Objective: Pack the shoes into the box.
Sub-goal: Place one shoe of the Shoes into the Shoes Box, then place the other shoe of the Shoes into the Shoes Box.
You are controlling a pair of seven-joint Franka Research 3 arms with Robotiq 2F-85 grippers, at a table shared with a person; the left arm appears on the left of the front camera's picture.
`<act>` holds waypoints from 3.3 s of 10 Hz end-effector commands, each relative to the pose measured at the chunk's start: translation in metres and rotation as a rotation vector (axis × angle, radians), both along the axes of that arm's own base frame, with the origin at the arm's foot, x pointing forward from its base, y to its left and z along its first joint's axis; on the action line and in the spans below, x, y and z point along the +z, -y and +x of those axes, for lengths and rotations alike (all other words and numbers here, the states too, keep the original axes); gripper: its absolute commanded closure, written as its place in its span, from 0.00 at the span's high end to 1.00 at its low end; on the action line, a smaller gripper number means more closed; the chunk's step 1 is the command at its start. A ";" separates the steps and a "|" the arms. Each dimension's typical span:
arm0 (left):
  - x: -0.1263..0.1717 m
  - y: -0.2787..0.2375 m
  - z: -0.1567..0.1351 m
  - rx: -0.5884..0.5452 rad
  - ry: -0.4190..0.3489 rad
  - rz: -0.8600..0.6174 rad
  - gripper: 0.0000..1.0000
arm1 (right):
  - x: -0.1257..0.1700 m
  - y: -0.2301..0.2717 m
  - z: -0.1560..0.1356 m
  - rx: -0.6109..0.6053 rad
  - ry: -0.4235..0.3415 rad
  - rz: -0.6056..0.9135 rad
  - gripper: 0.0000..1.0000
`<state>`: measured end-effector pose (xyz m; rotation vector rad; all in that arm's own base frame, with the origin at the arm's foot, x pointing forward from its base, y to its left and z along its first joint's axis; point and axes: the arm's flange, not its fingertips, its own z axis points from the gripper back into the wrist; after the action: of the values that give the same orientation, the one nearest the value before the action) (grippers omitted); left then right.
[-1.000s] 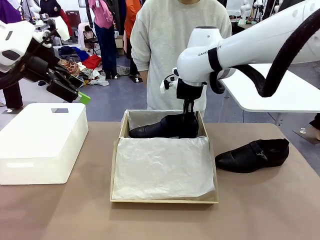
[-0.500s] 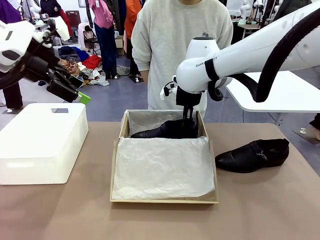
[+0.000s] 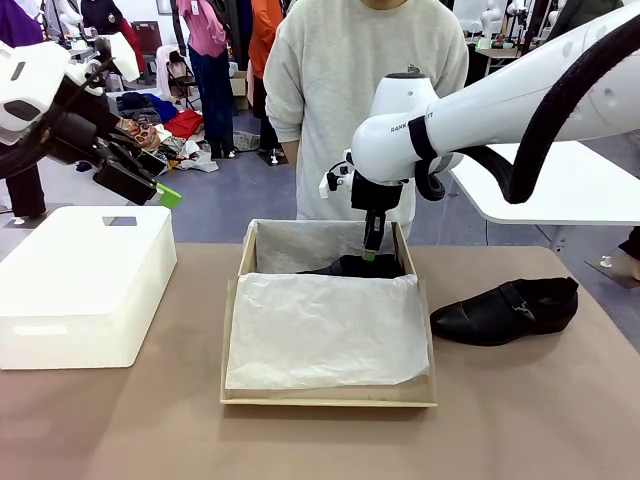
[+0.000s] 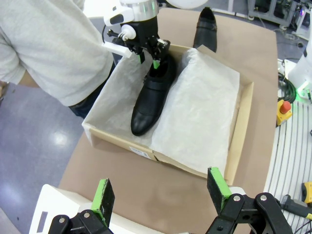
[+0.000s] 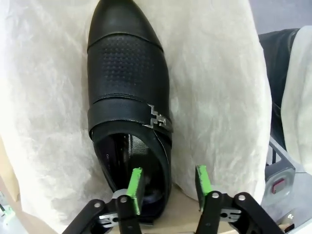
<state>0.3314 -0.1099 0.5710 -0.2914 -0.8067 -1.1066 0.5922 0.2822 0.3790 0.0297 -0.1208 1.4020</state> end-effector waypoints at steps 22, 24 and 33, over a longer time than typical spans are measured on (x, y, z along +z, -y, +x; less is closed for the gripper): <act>0.001 0.000 0.000 -0.007 -0.001 -0.007 1.00 | 0.140 0.199 -0.090 0.048 0.151 -0.152 1.00; 0.001 0.000 0.000 -0.007 -0.001 -0.007 1.00 | 0.123 0.217 -0.098 0.043 0.131 -0.150 1.00; 0.001 0.000 0.000 -0.007 -0.001 -0.007 1.00 | 0.108 0.227 -0.096 0.026 0.093 -0.133 1.00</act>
<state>0.3313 -0.1100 0.5712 -0.2901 -0.8070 -1.1066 0.4968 0.0544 0.4844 -0.1351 -0.1053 1.4381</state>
